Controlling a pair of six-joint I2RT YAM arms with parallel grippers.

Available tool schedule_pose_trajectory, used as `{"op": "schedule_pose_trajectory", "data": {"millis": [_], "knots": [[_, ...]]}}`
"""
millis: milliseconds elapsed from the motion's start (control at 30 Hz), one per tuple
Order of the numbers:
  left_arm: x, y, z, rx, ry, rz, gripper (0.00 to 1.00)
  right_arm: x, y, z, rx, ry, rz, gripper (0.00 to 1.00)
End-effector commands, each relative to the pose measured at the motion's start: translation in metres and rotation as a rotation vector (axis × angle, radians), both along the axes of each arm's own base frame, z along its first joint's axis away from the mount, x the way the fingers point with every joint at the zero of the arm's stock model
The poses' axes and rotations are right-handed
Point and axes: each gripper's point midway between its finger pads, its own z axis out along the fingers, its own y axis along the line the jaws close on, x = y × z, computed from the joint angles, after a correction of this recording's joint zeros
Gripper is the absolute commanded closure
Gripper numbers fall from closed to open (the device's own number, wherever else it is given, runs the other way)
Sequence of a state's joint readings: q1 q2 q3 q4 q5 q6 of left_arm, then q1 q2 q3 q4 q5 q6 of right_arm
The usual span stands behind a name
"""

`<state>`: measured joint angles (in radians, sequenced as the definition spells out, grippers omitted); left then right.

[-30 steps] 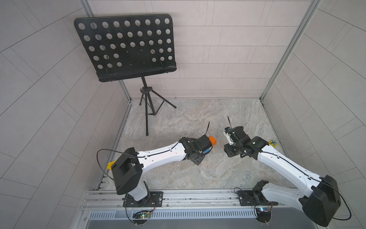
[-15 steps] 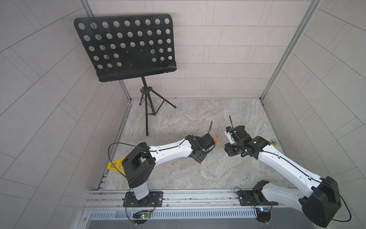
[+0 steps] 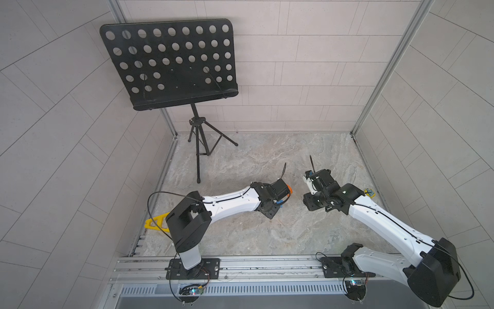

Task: Assemble an ice cream with lego
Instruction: Assemble the lego brick with the lego brick.

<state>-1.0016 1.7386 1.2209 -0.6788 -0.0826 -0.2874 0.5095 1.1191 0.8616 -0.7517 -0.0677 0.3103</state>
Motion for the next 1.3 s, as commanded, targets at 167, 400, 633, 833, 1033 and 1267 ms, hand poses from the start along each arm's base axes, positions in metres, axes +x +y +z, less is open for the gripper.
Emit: {"op": "schedule_pose_trajectory", "data": {"millis": [167,400,633,833,1033,1267], "knots": [[0.003,-0.005,-0.003,-0.011,0.012,0.006,0.67,-0.002,-0.002,0.001,0.001,-0.003,0.003,0.52],[0.002,-0.004,-0.009,0.004,0.022,0.007,0.67,-0.002,-0.001,0.000,0.003,0.000,0.004,0.52],[0.000,0.004,-0.018,0.057,0.036,0.009,0.67,-0.002,0.000,-0.002,0.004,0.007,0.007,0.52],[-0.005,0.019,-0.023,0.123,0.054,0.016,0.67,-0.002,0.001,-0.002,0.007,0.009,0.008,0.52],[-0.010,0.028,-0.029,0.168,0.074,0.019,0.67,-0.003,0.001,-0.003,0.009,0.014,0.010,0.52],[-0.010,0.027,-0.025,0.165,0.069,-0.016,0.67,-0.003,0.001,-0.003,0.009,0.015,0.014,0.52]]}}
